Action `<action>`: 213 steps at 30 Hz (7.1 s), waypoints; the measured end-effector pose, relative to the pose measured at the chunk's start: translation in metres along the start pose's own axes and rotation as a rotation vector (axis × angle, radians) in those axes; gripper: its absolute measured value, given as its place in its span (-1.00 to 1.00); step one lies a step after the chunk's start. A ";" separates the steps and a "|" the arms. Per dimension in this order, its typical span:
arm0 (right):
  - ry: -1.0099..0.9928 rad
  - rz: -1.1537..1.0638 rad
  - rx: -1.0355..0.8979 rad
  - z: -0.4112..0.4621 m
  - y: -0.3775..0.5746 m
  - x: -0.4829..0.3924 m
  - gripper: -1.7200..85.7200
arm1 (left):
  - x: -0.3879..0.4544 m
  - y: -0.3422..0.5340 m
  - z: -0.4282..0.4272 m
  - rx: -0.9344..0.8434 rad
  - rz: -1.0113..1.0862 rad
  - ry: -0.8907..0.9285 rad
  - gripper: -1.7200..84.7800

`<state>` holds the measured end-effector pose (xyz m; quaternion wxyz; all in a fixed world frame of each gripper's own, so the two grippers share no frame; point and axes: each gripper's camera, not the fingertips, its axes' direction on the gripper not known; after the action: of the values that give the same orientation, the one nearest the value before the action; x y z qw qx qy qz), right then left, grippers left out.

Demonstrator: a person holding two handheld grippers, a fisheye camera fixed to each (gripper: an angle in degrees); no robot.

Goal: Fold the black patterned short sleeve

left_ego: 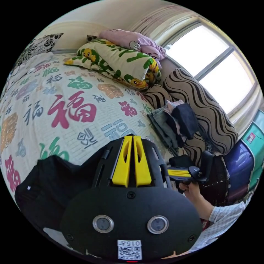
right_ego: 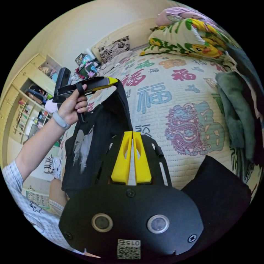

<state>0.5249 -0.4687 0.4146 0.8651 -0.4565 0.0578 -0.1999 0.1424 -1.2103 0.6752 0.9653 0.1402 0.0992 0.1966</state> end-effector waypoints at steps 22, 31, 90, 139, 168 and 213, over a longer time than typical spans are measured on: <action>0.042 -0.111 0.012 0.094 -0.008 -0.016 -0.96 | 0.005 0.082 -0.208 0.223 0.026 0.349 -0.76; -0.333 -0.321 -0.179 0.258 -0.004 -0.168 -0.92 | -0.097 0.365 -0.483 0.180 -0.414 -0.326 -0.74; -0.206 -0.546 -0.439 0.781 0.026 -0.539 -0.97 | -0.136 0.595 -0.920 0.844 -0.856 -0.182 -0.94; 0.129 0.115 -0.501 0.131 0.396 -0.072 -0.83 | 0.107 0.516 -0.551 -0.505 -0.490 -0.435 -0.73; 0.018 0.023 -0.642 -0.126 0.421 -0.077 -0.96 | 0.116 0.517 -0.357 -0.576 -0.354 -0.378 -0.89; 0.105 0.253 0.072 -0.127 0.099 0.023 -0.88 | 0.126 -0.004 0.283 -0.282 0.237 -0.392 -0.79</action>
<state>0.5395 -0.5254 0.2625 0.8949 -0.4032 0.1528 -0.1149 0.3275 -1.2285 0.9233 0.9463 0.0503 -0.1351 0.2894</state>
